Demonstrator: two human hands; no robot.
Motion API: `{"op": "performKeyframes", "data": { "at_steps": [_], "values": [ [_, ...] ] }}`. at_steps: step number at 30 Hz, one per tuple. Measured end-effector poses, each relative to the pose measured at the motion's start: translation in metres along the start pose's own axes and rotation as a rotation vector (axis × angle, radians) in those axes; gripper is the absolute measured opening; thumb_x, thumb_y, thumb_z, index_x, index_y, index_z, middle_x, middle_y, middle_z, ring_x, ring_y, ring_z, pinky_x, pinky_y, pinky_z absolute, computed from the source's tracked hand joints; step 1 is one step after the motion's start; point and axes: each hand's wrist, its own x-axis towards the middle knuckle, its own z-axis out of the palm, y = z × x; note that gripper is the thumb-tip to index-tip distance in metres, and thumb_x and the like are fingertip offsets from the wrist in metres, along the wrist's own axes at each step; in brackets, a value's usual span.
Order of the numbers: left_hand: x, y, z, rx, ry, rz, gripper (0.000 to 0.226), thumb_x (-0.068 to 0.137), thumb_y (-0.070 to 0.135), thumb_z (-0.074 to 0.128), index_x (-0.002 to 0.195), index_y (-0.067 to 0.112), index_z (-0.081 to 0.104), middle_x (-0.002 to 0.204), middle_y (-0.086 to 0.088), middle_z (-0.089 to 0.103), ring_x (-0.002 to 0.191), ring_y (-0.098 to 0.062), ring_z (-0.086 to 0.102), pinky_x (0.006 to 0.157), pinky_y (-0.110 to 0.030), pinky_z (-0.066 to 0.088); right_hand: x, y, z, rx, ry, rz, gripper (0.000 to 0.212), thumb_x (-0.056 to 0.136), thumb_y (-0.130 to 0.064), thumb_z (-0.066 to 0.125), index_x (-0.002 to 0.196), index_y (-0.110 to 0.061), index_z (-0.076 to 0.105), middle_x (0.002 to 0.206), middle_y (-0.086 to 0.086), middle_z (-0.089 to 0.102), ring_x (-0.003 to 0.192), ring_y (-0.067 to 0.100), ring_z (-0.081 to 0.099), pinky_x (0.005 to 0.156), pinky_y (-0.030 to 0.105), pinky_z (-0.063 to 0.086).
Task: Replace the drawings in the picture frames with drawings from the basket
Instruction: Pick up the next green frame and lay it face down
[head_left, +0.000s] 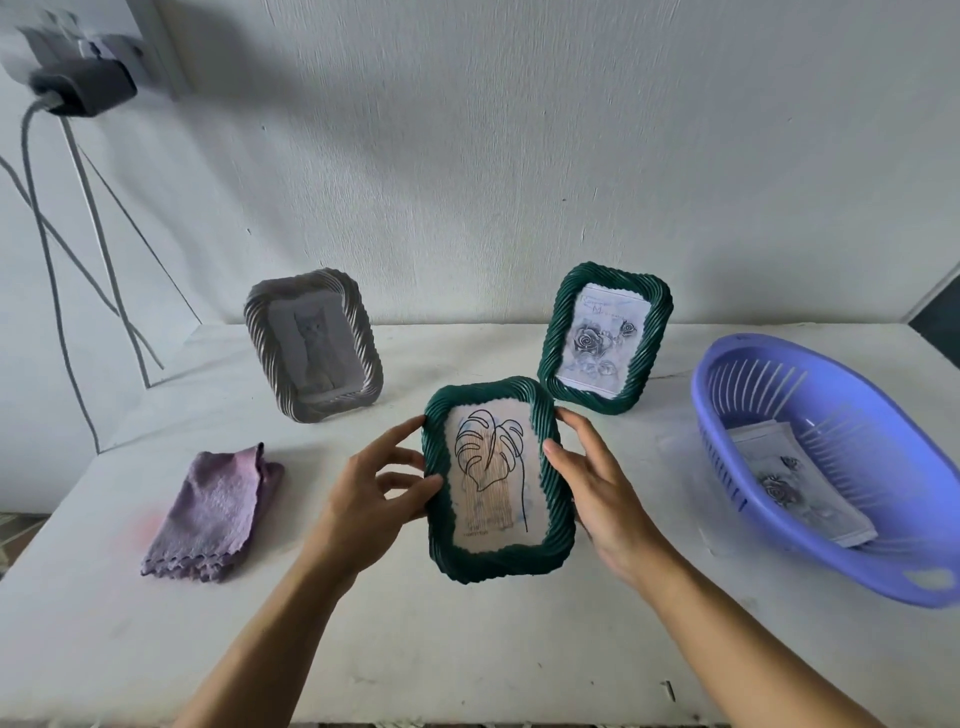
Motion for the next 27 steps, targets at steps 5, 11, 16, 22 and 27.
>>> {"op": "performKeyframes", "data": {
  "at_steps": [5,11,16,22,27],
  "values": [
    [0.008,-0.027,0.003,0.184,0.037,-0.008,0.062,0.086,0.007,0.076,0.138,0.036,0.057,0.103,-0.007,0.066,0.082,-0.023,0.07,0.075,-0.041,0.063,0.007,0.018,0.004,-0.06,0.037,0.059,0.026,0.101,-0.03,0.055,0.114,-0.053,0.052,0.108,0.008,0.07,0.106,0.023,0.062,0.09,0.027,0.045],
    [0.021,-0.034,0.014,0.415,0.032,-0.019,0.051,0.086,0.019,0.076,0.135,0.029,0.061,0.098,0.01,0.073,0.081,-0.004,0.07,0.078,-0.022,0.059,0.017,0.018,-0.001,-0.125,0.072,0.035,0.031,0.097,-0.028,0.062,0.126,-0.037,0.054,0.099,-0.004,0.074,0.093,0.01,0.068,0.088,0.026,0.05],
    [0.02,-0.033,0.033,0.595,0.054,0.108,0.034,0.085,0.029,0.077,0.119,0.028,0.072,0.096,0.015,0.071,0.068,0.006,0.056,0.061,-0.007,0.038,0.023,0.002,-0.012,-0.122,0.116,-0.011,0.027,0.092,-0.025,0.069,0.116,-0.032,0.06,0.086,0.009,0.074,0.078,0.023,0.067,0.073,0.028,0.05],
    [0.027,-0.031,0.041,0.585,-0.003,0.123,0.029,0.087,0.029,0.076,0.116,0.024,0.075,0.097,0.01,0.072,0.07,0.016,0.051,0.064,-0.004,0.037,0.031,-0.019,-0.003,-0.146,0.053,-0.04,0.026,0.091,-0.035,0.069,0.112,-0.043,0.056,0.088,0.008,0.072,0.082,0.025,0.068,0.073,0.035,0.053],
    [0.03,-0.015,0.01,0.527,-0.006,0.068,0.024,0.087,0.036,0.075,0.11,0.038,0.073,0.095,0.015,0.072,0.07,-0.007,0.062,0.062,-0.009,0.044,0.041,-0.026,0.025,-0.245,0.008,-0.042,0.025,0.092,-0.048,0.062,0.114,-0.046,0.052,0.09,0.018,0.068,0.084,0.033,0.063,0.072,0.037,0.05]
  ]
}}
